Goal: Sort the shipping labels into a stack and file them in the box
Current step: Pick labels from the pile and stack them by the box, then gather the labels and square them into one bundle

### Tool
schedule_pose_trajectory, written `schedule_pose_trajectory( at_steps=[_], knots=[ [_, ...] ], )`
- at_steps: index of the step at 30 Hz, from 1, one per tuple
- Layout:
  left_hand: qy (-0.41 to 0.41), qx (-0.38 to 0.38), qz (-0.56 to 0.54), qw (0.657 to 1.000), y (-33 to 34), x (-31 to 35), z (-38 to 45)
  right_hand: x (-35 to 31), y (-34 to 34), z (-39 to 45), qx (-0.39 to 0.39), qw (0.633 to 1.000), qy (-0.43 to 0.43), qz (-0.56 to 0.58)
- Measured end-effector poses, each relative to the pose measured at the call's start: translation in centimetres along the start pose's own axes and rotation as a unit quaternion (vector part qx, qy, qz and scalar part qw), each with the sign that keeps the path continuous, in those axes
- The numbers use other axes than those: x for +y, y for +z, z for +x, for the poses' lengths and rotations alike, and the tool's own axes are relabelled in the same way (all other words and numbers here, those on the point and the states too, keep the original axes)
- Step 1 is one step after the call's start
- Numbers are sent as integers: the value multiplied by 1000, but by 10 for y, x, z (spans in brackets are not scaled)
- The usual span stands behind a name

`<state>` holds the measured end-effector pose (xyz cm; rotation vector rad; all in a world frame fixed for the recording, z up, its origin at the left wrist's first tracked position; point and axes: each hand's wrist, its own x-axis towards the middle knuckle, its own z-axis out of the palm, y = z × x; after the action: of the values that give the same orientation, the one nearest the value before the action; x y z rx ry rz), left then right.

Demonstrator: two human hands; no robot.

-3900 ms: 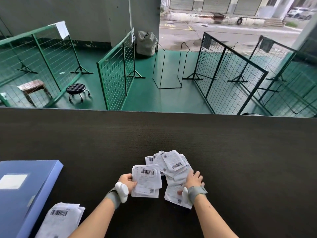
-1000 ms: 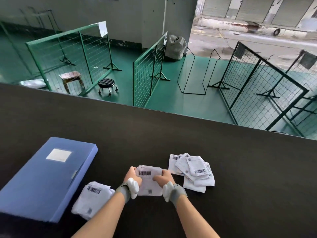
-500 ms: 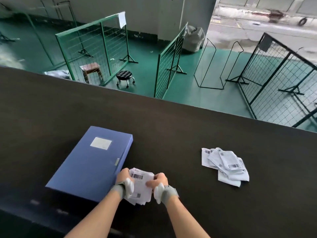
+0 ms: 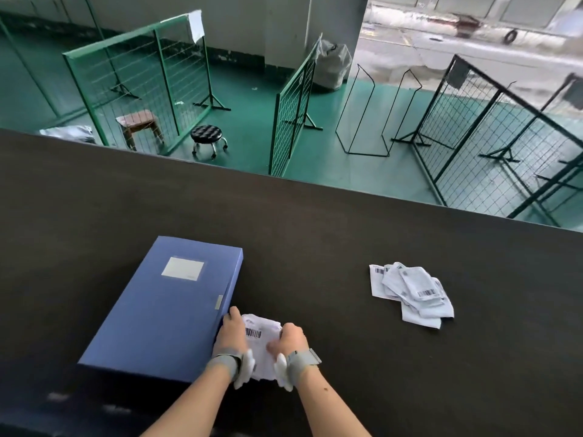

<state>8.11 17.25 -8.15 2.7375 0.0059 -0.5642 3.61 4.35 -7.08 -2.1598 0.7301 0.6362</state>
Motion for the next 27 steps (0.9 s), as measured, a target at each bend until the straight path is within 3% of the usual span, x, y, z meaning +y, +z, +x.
schedule_pose_trajectory(
  at_steps=[5,8,11,15,20,27],
  knots=[
    [45,68,156,984,1,22,0,13,-32,6,3,1000,1,-5],
    [73,61,174,980,-3,55,7,40,-76,15,37,999,15,2],
    [54,-26,63,996,-5,102,18,75,-128,26,83,995,43,25],
    [63,-130,-77,987,11,170,22,127,-196,39,119,989,74,39],
    [84,-182,-144,969,46,265,17,195,-266,62,176,975,110,73],
    [73,-167,-166,969,75,327,30,227,-308,104,217,941,200,165]
  ],
)
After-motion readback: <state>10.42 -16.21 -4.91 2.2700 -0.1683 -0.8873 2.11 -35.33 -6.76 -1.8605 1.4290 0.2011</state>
